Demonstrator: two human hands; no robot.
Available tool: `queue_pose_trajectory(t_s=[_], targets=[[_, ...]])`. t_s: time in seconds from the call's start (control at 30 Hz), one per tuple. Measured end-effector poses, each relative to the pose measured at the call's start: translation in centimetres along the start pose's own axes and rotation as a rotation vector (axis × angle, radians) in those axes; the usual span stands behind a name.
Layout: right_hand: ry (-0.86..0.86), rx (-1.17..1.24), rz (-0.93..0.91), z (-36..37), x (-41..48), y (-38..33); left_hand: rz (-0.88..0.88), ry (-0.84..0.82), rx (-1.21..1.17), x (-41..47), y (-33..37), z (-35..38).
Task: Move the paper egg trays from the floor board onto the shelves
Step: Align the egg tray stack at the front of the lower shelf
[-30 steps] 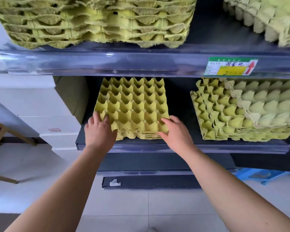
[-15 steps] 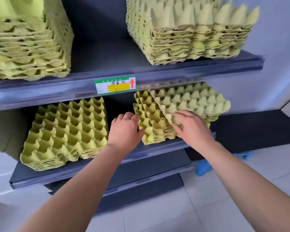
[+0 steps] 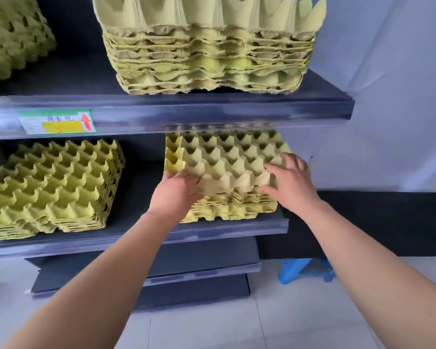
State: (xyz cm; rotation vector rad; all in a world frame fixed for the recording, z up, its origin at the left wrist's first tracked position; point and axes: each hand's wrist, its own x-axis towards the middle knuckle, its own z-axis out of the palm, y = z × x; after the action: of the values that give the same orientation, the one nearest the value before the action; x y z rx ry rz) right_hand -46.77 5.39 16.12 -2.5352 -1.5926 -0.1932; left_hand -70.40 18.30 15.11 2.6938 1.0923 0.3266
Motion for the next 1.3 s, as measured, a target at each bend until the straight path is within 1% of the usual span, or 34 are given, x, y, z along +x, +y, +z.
queue_pose_trajectory(t_s=[0.07,0.1,0.17,0.23,0.3,0.33,0.4,0.47,0.6,0.73,0.93,1.13,1.3], targets=[[-0.100,0.060,0.027,0.1,0.5,1.1,0.010,0.048,-0.011,0.4,0.3,-0.4],[-0.122,0.109,0.028,0.2,0.6,1.4,0.007,0.073,-0.020,0.6,0.6,-0.6],[-0.074,0.144,0.014,0.5,0.7,1.5,-0.008,0.109,-0.041,1.1,0.7,-1.2],[0.035,0.111,-0.007,0.6,1.1,1.0,-0.029,0.127,-0.045,1.3,0.0,-1.4],[0.097,0.081,-0.049,0.5,1.6,0.2,-0.062,0.115,-0.033,1.1,-1.0,-1.1],[0.090,0.061,-0.070,0.6,1.9,-0.2,-0.087,0.099,-0.028,1.0,-1.4,-0.9],[0.027,0.015,-0.091,1.2,2.2,-0.7,-0.132,0.057,-0.040,0.6,-1.6,-0.3],[-0.020,-0.018,-0.093,1.8,2.5,-0.6,-0.141,0.029,-0.054,0.6,-1.5,0.0],[-0.039,-0.065,-0.126,1.7,3.0,-0.1,-0.113,-0.034,-0.006,0.9,-1.7,-0.2],[-0.031,-0.053,-0.145,1.8,2.6,0.2,-0.088,-0.047,0.009,0.8,-1.8,-0.3],[-0.078,-0.015,-0.130,2.9,2.1,0.6,-0.105,-0.060,-0.012,0.6,-1.1,0.1],[0.001,0.005,-0.142,2.4,1.8,-0.4,-0.134,0.020,-0.029,-0.2,-1.6,0.5],[-0.092,-0.050,-0.164,3.3,1.6,-1.4,-0.193,-0.055,-0.006,-0.7,-2.1,1.3]])
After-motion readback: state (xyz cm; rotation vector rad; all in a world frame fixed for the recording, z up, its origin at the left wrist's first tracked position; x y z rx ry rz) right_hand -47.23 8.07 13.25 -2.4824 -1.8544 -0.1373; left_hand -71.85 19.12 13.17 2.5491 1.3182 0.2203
